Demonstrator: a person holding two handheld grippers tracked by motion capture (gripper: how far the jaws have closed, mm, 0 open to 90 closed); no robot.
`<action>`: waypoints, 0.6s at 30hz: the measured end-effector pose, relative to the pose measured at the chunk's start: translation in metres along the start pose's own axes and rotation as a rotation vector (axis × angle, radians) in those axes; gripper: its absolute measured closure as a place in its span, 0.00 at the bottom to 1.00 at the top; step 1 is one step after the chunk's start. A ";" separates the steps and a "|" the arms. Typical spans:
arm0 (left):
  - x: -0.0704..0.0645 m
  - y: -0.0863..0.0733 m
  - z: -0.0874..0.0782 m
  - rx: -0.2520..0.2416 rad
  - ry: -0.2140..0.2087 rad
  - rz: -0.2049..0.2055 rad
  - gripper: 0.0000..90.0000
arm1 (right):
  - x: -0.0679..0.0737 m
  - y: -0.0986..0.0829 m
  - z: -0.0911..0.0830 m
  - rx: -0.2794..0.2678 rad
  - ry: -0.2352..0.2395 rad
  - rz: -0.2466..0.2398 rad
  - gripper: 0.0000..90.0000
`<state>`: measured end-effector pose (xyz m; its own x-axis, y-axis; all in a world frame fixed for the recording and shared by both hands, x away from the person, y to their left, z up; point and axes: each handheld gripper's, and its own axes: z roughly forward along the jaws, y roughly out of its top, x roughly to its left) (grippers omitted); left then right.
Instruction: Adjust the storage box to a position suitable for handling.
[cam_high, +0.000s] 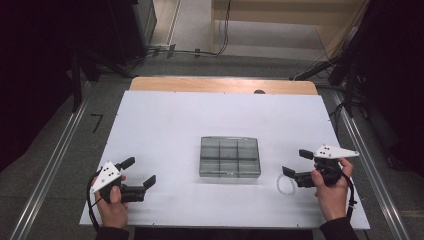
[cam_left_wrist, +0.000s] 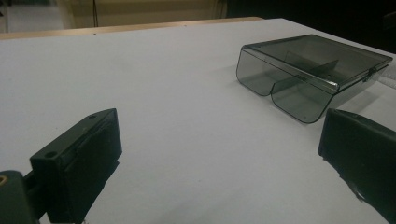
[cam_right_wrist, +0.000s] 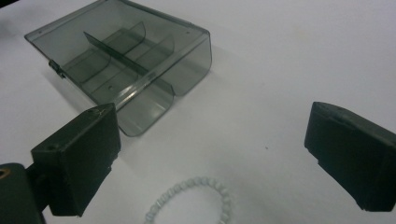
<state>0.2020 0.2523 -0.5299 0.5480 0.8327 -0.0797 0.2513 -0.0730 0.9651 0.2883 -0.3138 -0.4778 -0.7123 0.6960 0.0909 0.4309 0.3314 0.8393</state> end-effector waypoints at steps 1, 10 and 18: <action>0.000 0.000 0.000 0.000 0.000 0.000 0.00 | 0.000 0.000 0.000 0.000 0.000 0.000 0.03; 0.000 0.000 0.000 0.004 0.000 -0.004 0.00 | 0.004 0.025 0.018 0.037 0.015 -0.010 0.05; 0.000 0.000 0.000 0.007 0.005 -0.005 0.00 | 0.004 0.044 0.034 0.064 0.030 -0.015 0.05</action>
<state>0.2020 0.2519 -0.5301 0.5430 0.8356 -0.0837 0.2599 -0.0724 0.9629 0.3235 -0.2743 -0.4586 -0.7346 0.6718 0.0954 0.4539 0.3820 0.8050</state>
